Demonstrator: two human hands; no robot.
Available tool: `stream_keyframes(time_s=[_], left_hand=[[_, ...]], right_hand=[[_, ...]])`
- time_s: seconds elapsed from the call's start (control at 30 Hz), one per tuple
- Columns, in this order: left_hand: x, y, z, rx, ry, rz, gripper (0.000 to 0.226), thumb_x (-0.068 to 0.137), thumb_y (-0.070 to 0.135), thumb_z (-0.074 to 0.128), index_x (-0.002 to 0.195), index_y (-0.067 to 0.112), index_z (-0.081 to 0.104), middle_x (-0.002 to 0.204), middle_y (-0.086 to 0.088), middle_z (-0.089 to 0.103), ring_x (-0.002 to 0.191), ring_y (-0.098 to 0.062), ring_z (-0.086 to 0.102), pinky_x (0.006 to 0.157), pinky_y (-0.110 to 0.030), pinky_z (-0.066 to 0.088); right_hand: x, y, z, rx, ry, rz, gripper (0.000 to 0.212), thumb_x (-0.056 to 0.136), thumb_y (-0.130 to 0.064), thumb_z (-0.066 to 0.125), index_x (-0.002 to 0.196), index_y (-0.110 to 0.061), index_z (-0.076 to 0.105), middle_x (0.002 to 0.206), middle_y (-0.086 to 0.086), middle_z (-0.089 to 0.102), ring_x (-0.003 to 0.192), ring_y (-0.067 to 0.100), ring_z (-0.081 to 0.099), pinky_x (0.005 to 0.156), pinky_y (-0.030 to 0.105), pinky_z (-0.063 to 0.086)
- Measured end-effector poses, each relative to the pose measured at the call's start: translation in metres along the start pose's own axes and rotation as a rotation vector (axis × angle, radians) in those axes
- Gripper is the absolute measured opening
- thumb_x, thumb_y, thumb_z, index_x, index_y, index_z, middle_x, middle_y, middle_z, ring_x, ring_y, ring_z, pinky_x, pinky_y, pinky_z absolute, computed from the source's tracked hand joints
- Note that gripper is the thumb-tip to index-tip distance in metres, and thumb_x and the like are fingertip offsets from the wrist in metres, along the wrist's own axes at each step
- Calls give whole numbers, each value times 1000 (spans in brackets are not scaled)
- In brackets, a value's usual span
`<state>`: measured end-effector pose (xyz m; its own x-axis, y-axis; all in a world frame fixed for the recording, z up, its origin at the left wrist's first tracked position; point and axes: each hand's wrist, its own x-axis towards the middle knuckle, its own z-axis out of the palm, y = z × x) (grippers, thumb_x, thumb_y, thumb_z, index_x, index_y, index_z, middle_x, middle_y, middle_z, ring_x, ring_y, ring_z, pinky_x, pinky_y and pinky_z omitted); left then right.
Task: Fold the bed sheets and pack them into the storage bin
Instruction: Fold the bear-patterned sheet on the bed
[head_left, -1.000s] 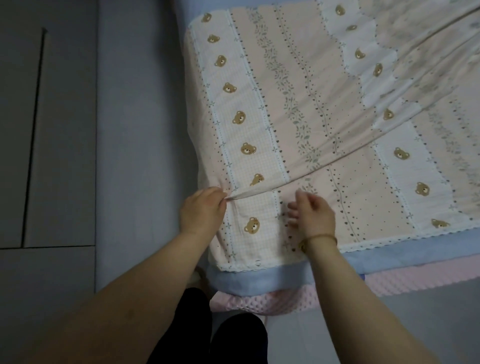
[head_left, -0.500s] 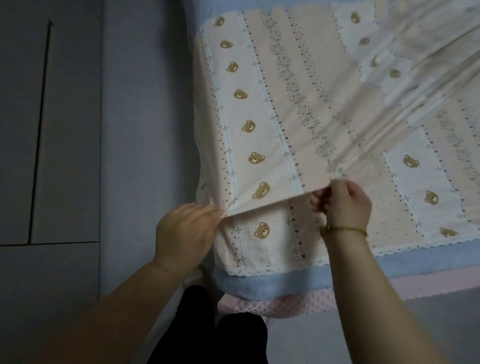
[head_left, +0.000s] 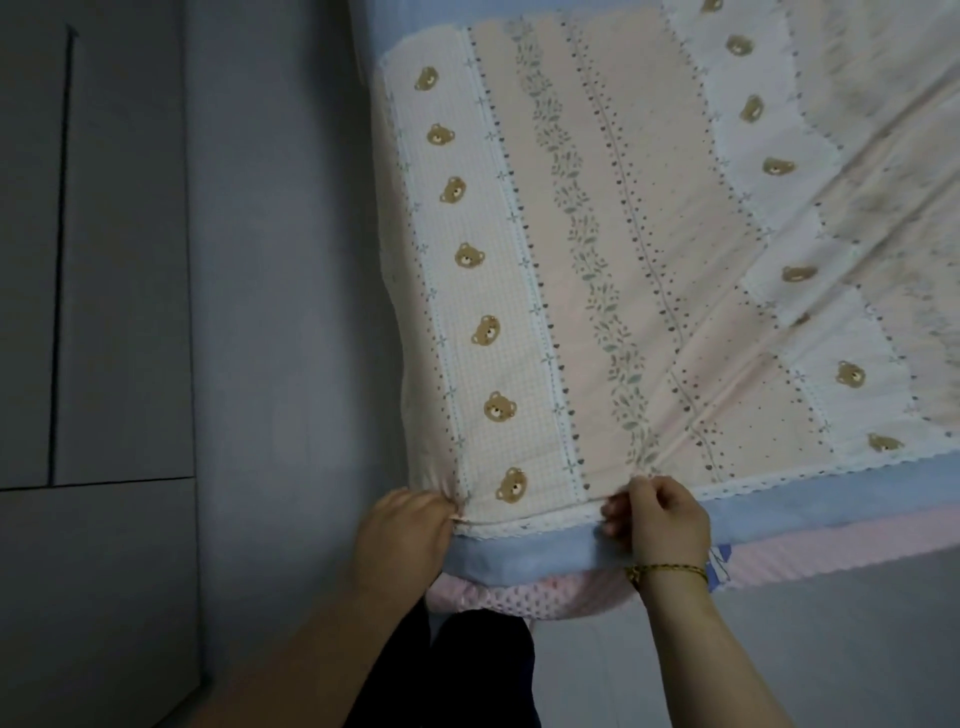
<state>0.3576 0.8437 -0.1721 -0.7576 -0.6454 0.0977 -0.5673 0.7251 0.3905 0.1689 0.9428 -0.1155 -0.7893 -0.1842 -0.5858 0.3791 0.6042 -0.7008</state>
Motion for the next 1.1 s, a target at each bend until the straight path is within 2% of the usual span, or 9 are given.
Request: stream_keyframes(time_s=[0.17,0.3,0.4,0.5,0.6,0.8,0.9,1.03,1.1], left_hand=[[7,7,-8,-127,-45,-40,31,68,29,44,89,17,65,87,-2,71,86,-11,53,77,-22,38],[39,36,-10,-181,-23,100,31,66,31,45,97,26,47,90,-1,69,93,-11,47,83,-24,37],[65,56,-9,-149,-57,220,36,69,37,45,103,25,47,95,0,69,97,-12,46,88,-27,36],[82,81,1,-93,-55,252,45,71,45,43,110,23,46,101,1,70,99,-11,45,90,-27,33],[91,108,14,-99,-38,189,43,70,40,44,109,22,51,97,1,70,95,-11,45,88,-26,35],[109,155,35,105,77,-130,41,70,23,40,86,7,74,77,-6,70,78,-17,54,70,-26,45],[113,172,31,184,87,-210,41,74,20,38,86,4,73,76,-10,71,65,-24,68,54,-27,53],[100,182,21,187,182,-163,39,73,15,38,102,5,62,90,-17,71,89,-23,58,77,-29,40],[92,190,16,193,201,-127,39,71,12,37,103,4,58,92,-20,71,91,-20,47,79,-29,36]], right_hand=[[7,-15,-6,29,-48,93,33,91,-9,48,59,-3,44,34,1,53,26,9,45,34,14,39],[31,-44,-15,-19,37,73,39,86,-29,56,58,-10,37,60,16,49,54,32,55,57,42,53],[62,-80,-32,-39,113,64,34,88,-26,54,63,-9,40,71,12,47,60,25,46,56,31,41],[103,-110,-56,49,151,78,24,92,-25,51,100,-2,53,102,18,53,88,27,50,75,30,40],[147,-132,-80,15,98,150,55,92,-29,52,136,1,38,137,15,45,107,27,48,81,32,42],[220,-159,-129,157,-48,168,62,85,-32,60,135,-2,41,127,15,55,105,32,58,90,43,50],[229,-165,-156,97,-116,-12,35,90,-26,56,109,3,53,89,14,61,65,23,56,51,24,55],[205,-144,-198,32,-48,-225,31,90,-27,55,99,1,62,93,18,65,84,29,61,73,33,55],[190,-121,-219,-2,-17,-298,41,84,-36,57,93,3,65,86,14,63,83,25,58,62,26,48]])
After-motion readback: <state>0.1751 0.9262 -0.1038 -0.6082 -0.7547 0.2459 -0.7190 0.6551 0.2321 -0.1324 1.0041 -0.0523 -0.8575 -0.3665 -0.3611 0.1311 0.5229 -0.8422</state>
